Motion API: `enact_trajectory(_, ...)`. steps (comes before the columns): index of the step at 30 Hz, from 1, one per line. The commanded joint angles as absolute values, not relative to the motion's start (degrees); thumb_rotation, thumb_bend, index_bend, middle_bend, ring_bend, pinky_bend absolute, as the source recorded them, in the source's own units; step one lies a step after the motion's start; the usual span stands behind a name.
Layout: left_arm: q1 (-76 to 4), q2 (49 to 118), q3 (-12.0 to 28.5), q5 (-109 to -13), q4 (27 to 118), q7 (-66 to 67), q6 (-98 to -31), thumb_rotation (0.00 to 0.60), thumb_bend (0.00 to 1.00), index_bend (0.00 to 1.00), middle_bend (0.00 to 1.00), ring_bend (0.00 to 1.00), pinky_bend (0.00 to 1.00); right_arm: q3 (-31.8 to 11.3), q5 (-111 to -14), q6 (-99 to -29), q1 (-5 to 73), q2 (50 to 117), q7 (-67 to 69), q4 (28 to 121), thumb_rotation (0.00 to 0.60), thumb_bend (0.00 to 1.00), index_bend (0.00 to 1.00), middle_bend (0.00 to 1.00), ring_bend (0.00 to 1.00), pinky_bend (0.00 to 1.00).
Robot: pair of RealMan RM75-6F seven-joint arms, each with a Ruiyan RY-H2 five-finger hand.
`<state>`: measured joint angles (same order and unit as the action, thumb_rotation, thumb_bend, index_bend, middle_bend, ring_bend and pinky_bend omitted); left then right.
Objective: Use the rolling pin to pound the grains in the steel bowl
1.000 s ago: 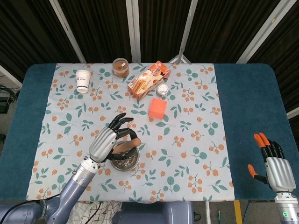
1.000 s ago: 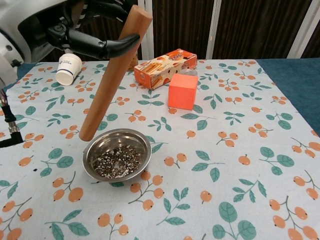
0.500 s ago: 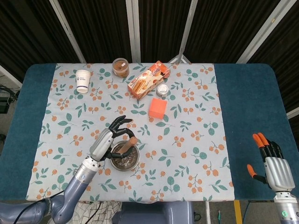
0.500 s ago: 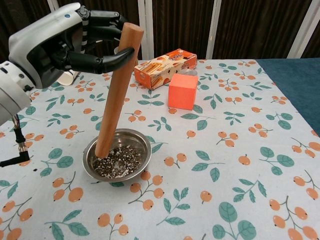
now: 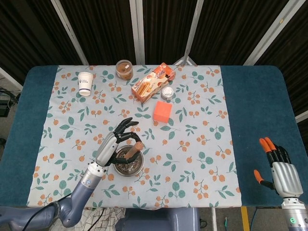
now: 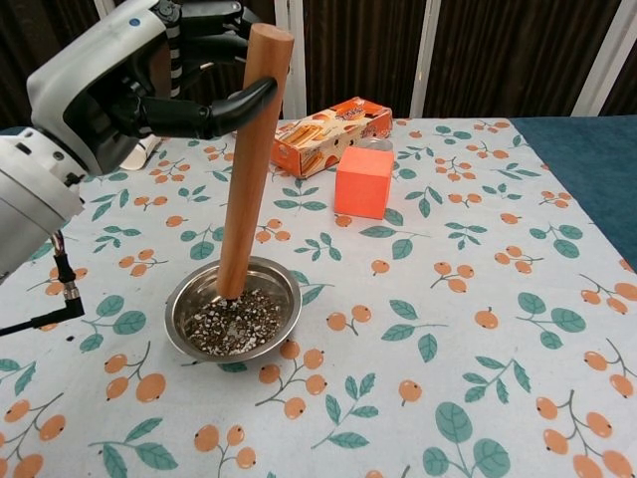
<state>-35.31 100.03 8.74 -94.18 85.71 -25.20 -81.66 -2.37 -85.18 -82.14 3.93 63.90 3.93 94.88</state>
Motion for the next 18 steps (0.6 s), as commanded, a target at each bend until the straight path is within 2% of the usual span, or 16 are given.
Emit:
enact_trajectory(1, -35.0, 101.9, 8.6, -95.1, 83.3, -28.0, -83.5, 0.6, 0.81, 0.62, 0.63, 0.15, 0.07, -2.4, -85.1, -82.1, 3.9, 63.9, 4.0, 94.9, 0.6, 0.37, 0.0, 0.0, 0.0, 0.0)
enact_trajectory(18, -34.8, 105.6, 6.8, -97.5, 74.2, -34.0, -86.6, 0.6, 0.8, 0.62, 0.63, 0.16, 0.07, -2.6, -84.4, -81.7, 4.0, 63.9, 4.0, 95.1, 0.6, 0.37, 0.0, 0.0, 0.0, 0.0)
